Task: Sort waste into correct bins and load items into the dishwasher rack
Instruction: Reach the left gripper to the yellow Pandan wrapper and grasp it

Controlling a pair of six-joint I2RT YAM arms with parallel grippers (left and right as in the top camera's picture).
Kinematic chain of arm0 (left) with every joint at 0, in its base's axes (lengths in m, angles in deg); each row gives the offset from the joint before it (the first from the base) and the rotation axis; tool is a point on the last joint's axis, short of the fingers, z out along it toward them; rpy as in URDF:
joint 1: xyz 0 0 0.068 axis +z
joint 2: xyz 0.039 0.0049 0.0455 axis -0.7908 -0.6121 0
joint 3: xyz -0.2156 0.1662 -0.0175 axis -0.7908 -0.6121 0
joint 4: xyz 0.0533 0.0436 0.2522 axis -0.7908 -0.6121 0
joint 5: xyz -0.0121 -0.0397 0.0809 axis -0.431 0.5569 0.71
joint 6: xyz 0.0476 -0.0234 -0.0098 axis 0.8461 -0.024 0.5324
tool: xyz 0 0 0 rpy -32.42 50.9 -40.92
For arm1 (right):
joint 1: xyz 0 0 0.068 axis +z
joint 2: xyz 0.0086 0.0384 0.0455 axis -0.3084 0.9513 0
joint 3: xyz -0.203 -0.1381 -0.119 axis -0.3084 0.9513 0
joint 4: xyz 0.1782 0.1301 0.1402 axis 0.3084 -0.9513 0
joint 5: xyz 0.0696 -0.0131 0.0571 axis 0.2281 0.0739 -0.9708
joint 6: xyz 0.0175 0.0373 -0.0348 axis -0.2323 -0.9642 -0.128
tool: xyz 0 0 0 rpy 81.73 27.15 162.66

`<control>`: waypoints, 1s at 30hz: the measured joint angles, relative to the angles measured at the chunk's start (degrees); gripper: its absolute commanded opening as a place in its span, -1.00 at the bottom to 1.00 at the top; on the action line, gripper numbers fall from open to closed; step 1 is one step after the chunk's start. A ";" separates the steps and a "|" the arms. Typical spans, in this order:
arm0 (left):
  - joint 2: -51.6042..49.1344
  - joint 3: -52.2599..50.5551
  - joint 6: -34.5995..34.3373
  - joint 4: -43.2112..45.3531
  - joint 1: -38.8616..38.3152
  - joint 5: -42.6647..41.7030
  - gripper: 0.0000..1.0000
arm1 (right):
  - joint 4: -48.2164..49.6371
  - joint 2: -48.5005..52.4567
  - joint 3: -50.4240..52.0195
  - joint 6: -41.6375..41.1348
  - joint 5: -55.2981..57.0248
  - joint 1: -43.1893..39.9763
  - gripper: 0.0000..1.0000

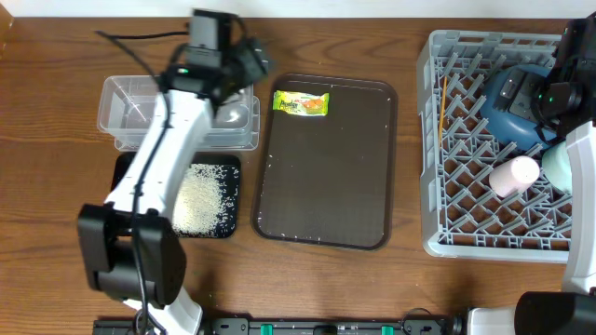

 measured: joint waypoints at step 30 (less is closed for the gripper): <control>-15.80 -0.02 -31.95 16.61 -10.91 6.36 0.83 | 0.00 0.00 0.00 0.00 0.02 0.00 0.98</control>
